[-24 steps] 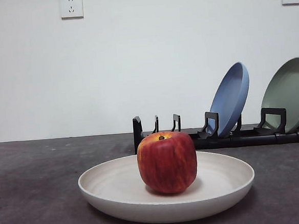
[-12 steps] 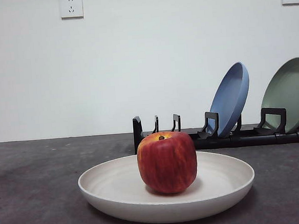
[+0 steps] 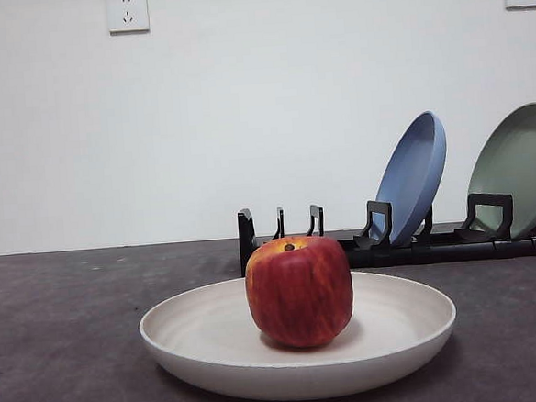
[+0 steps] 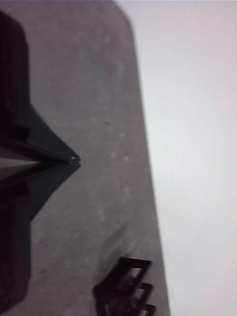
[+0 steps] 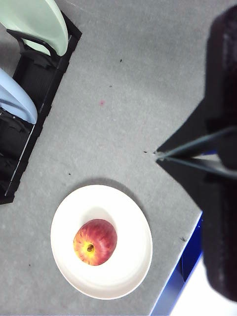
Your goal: Take the yellow plate from the plate rack,put the plate on the table,take the apple from the table,put the apple in the plate
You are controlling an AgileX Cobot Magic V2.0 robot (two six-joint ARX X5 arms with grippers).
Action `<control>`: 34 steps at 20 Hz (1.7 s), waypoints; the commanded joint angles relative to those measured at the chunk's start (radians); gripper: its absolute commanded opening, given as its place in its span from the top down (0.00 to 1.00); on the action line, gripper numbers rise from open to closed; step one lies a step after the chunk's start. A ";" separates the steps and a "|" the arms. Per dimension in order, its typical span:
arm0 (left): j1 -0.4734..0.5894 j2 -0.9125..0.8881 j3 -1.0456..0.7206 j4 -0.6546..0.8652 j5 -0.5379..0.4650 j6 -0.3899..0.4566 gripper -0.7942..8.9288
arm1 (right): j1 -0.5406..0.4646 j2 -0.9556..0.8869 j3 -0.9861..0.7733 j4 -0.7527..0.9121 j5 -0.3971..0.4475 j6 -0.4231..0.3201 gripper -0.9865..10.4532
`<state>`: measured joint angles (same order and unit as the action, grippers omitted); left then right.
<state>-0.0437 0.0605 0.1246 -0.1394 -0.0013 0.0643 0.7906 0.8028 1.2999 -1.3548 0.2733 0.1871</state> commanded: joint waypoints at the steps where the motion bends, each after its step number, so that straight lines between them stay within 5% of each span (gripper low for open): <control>1: 0.004 -0.039 -0.065 0.014 -0.021 -0.053 0.92 | 0.001 0.000 -0.002 -0.023 0.005 0.004 0.91; 10: 0.004 -0.056 -0.116 -0.024 -0.048 -0.135 0.92 | 0.001 0.000 -0.002 -0.023 0.005 0.004 0.91; 28: 0.004 -0.044 -0.116 -0.024 -0.043 -0.135 0.92 | 0.000 -0.008 -0.002 -0.022 0.019 0.003 0.91; 34: 0.004 -0.044 -0.116 -0.024 -0.043 -0.135 0.92 | -0.251 -0.135 -0.005 0.047 0.042 -0.009 0.91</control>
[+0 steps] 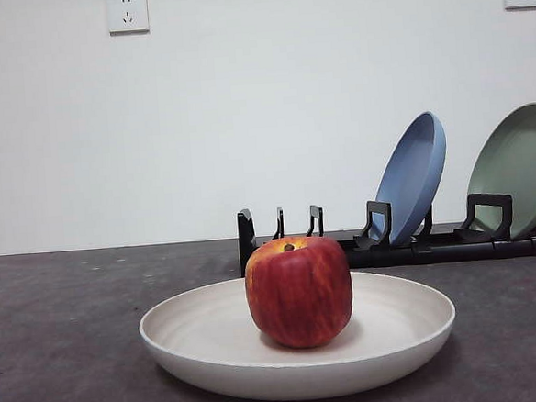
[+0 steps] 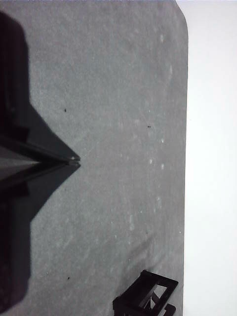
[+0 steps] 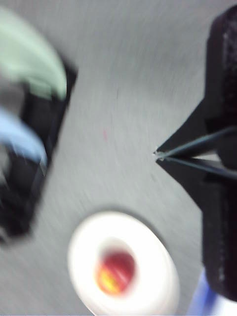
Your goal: Take the yellow plate from the plate rack,put the plate on the table,take the apple from the table,put the apple in the plate
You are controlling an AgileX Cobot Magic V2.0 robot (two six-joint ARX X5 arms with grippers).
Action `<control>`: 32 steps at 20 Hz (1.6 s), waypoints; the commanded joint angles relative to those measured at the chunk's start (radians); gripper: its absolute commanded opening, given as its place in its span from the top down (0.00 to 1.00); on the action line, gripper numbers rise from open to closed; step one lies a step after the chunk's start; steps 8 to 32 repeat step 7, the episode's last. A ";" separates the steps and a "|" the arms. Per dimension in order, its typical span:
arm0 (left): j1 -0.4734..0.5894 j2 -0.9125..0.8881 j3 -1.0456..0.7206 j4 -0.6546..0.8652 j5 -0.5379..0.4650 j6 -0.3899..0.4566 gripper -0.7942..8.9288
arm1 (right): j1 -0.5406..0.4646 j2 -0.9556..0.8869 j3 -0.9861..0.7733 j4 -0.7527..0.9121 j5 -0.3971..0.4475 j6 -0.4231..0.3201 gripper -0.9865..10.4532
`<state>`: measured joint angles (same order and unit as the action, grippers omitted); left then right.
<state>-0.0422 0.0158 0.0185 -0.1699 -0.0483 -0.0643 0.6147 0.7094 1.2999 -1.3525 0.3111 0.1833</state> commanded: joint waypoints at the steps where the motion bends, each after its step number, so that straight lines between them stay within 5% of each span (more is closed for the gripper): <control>1: 0.002 0.000 -0.010 0.006 0.003 -0.006 0.92 | -0.151 -0.084 -0.010 0.106 0.004 -0.018 0.91; 7: 0.002 0.000 -0.010 0.006 0.003 -0.006 0.92 | -0.452 -0.341 -0.219 0.546 -0.031 -0.162 0.91; 32: 0.002 0.000 -0.010 0.006 0.003 -0.006 0.92 | -0.452 -0.341 -0.219 0.546 -0.031 -0.162 0.91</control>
